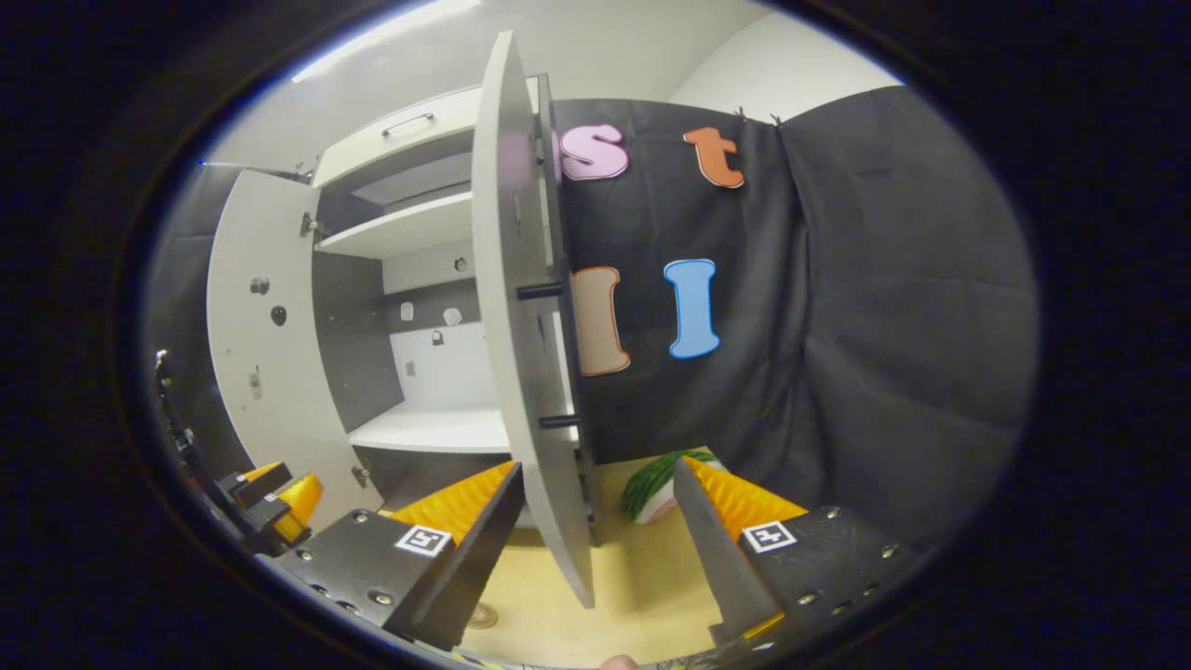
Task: Grasp the bottle in the cabinet with the left hand and place it on the coaster, then close the right door with the right hand and the left door with the left hand.
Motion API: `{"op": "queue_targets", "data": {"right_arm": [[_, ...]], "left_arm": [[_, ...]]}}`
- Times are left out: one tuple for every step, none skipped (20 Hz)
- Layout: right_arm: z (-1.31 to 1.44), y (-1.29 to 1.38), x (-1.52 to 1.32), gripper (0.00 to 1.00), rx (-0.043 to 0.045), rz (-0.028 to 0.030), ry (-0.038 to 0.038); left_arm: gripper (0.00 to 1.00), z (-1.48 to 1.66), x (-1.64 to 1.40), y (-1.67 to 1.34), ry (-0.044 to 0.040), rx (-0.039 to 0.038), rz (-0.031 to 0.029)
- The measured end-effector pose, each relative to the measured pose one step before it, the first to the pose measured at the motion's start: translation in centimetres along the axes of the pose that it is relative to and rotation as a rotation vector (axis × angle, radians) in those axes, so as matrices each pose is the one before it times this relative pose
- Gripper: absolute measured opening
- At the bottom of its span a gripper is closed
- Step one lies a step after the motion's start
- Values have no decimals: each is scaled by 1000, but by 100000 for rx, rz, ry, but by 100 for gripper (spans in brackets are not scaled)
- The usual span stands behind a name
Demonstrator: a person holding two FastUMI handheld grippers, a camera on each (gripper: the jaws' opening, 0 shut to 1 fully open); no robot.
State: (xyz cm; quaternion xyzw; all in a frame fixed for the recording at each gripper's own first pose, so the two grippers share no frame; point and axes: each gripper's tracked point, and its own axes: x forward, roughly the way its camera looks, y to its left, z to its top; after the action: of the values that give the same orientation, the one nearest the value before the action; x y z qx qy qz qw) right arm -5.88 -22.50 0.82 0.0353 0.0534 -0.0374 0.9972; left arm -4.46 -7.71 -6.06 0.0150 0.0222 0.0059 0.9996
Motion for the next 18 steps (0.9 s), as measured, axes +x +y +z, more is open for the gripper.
{"op": "queue_targets", "data": {"right_arm": [[421, -452, 401, 98, -204, 380, -790], [405, -391, 488, 98, -264, 511, -333], [109, -71, 380, 98, -132, 1254, 90], [295, -2, 503, 97, 12, 979, -397], [331, 71, 582, 98, -347, 1588, -408], [229, 103, 531, 98, -663, 1089, -83], [-12, -60, 621, 99, -834, 878, -17], [-39, 46, 529, 98, -671, 754, 685], [-102, 275, 292, 98, -342, 1387, -122], [37, -116, 256, 98, -546, 77, -335], [-38, -120, 118, 98, -784, 36, -91], [-99, 15, 89, 97, -505, 393, -9], [-190, 288, 132, 98, 699, 1193, 355], [3, 66, 156, 97, 563, 514, 2], [-42, 166, 30, 92, -259, 1020, -32], [46, 126, 59, 95, -391, 816, -386], [-3, 167, 57, 95, -394, 720, -343], [77, 211, 89, 95, -65, 1188, -925]], "left_arm": [[85, -65, -347, 134, 867, 485, 1161], [86, -261, -229, 270, 1250, -419, 985], [85, -165, -287, 107, 801, -624, 347], [86, -333, -307, 197, 1368, -45, 540], [86, -426, -288, 441, 887, 437, 1164], [86, -172, -181, 492, 628, 591, 1612], [86, -71, -96, 416, 179, 456, 2000], [86, -181, -158, 320, 843, 35, 1246], [86, -268, -327, 210, 516, -224, 968], [86, -183, -186, 292, 643, -245, 1021], [86, -330, -114, 274, 830, 102, 820], [85, -444, -88, 343, 953, 262, 993], [86, -241, -97, 348, 796, 166, 837], [86, -265, -41, 343, 739, -37, 915], [86, -247, 25, 340, 627, -340, 783], [86, -270, -24, 285, 752, -722, 764], [86, -169, -9, 293, 185, -669, 911], [86, -118, 17, 281, -324, -465, 346]]}}
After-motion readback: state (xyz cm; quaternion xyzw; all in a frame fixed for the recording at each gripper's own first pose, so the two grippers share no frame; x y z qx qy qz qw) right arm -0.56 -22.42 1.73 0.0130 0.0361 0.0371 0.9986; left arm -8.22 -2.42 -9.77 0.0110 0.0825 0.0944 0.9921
